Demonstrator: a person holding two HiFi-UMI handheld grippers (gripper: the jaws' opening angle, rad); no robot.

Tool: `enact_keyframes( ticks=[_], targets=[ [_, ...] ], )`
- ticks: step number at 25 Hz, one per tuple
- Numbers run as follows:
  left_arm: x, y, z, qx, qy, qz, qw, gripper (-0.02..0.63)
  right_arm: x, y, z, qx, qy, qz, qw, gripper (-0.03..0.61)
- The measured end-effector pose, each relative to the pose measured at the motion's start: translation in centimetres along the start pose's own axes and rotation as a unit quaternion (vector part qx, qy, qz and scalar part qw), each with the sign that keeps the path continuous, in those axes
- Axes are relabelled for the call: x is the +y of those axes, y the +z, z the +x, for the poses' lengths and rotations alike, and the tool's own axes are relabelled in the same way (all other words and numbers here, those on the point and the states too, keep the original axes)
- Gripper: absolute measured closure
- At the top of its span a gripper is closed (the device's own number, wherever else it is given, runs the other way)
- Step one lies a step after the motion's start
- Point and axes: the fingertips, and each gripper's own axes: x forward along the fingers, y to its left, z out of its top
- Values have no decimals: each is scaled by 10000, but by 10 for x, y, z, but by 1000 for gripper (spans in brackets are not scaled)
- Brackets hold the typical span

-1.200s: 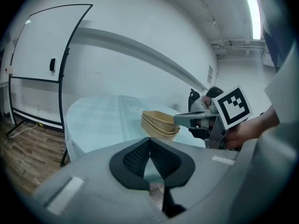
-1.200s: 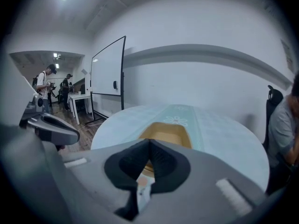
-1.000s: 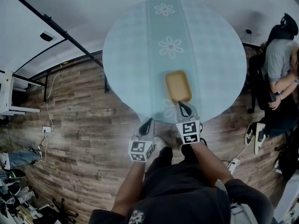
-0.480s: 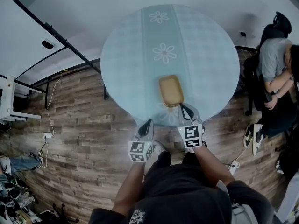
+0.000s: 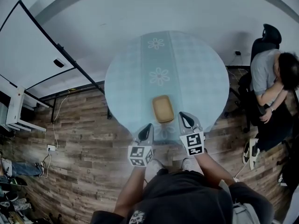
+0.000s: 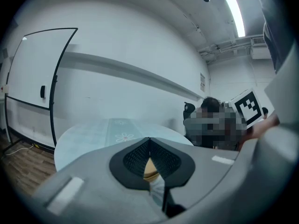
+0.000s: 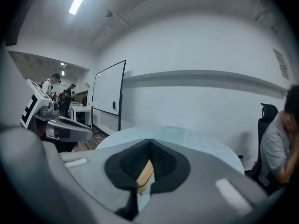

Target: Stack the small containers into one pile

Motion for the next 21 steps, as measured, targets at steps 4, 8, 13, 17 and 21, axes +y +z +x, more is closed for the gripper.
enact_keyframes(
  ticks=[4, 8, 13, 17, 21],
  targets=[
    [-11, 17, 4, -143, 84, 51, 9998, 609, -13, 14, -8, -196, 67, 86, 9997, 577],
    [-17, 27, 8, -205, 145, 99, 9996, 609, -25, 19, -12, -265, 84, 208, 9994, 577],
    [-34, 32, 10, -221, 137, 144, 9996, 609, -39, 22, -25, -349, 41, 209, 9992, 577],
    [-37, 33, 14, -226, 95, 138, 9996, 609, -44, 19, -25, -320, 3, 317, 9990, 577],
    [-36, 35, 18, -229, 71, 166, 9996, 609, -44, 18, -21, -297, -12, 339, 9990, 577]
  ],
)
